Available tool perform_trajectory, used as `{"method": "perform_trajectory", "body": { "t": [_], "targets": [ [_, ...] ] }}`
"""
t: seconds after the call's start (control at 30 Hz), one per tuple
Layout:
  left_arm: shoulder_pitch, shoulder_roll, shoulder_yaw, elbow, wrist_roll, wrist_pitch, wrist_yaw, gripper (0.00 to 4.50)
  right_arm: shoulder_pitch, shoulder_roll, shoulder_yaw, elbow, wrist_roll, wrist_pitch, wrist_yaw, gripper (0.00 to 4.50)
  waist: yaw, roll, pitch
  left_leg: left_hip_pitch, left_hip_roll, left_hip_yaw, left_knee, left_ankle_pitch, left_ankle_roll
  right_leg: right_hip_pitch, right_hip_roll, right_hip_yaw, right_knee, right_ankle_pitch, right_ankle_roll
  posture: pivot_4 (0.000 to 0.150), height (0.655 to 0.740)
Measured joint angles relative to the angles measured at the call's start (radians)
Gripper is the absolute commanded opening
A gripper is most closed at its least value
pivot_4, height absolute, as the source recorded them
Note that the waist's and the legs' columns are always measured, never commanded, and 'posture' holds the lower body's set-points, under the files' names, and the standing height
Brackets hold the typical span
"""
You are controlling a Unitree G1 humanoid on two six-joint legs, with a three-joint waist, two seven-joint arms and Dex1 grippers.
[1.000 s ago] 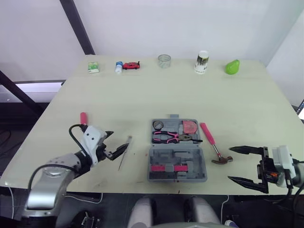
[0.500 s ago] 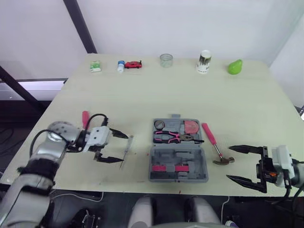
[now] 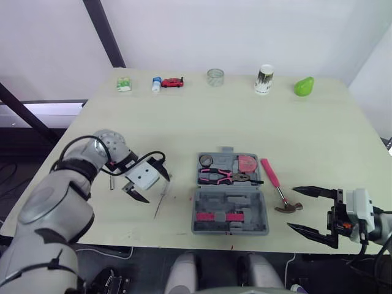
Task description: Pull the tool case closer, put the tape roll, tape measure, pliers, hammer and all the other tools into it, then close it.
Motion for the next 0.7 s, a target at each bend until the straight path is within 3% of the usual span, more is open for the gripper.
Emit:
{"method": "perform_trajectory", "body": {
  "t": [0.27, 0.43, 0.57, 0.7],
  "targets": [
    [-0.097, -0.102, -0.028, 0.091, 0.260, -0.269, 0.008, 4.44, -0.023, -0.007, 0.002, 0.001, 0.001, 0.004, 0.004, 4.50, -0.003, -0.001, 0.001, 0.000, 0.000, 0.000, 0.000, 0.000, 0.000, 0.000, 0.000, 0.000, 0.000, 0.000, 0.000, 0.150, 0.7400],
    [-0.120, -0.133, -0.019, 0.105, 0.449, -0.341, 0.114, 4.44, -0.035, -0.008, 0.004, 0.001, 0.001, 0.006, 0.004, 4.50, -0.002, -0.001, 0.001, 0.000, 0.000, 0.000, 0.000, 0.000, 0.000, 0.000, 0.000, 0.000, 0.000, 0.000, 0.000, 0.150, 0.7400],
    [-0.133, -0.145, -0.019, 0.095, 0.638, -0.343, 0.281, 4.44, -0.039, -0.008, 0.004, 0.001, 0.001, 0.006, 0.004, 4.50, -0.002, -0.002, 0.001, 0.000, 0.000, -0.001, 0.000, 0.000, 0.000, 0.000, 0.000, 0.000, 0.000, 0.000, 0.000, 0.150, 0.7400],
    [-0.151, -0.183, -0.084, 0.038, 0.976, -0.299, 0.658, 4.44, -0.038, -0.006, 0.007, 0.001, 0.001, 0.006, 0.001, 4.50, -0.001, -0.002, 0.001, 0.000, 0.000, -0.001, 0.000, 0.000, 0.000, 0.000, 0.000, 0.000, 0.000, 0.001, 0.001, 0.150, 0.7400]
  ]
}}
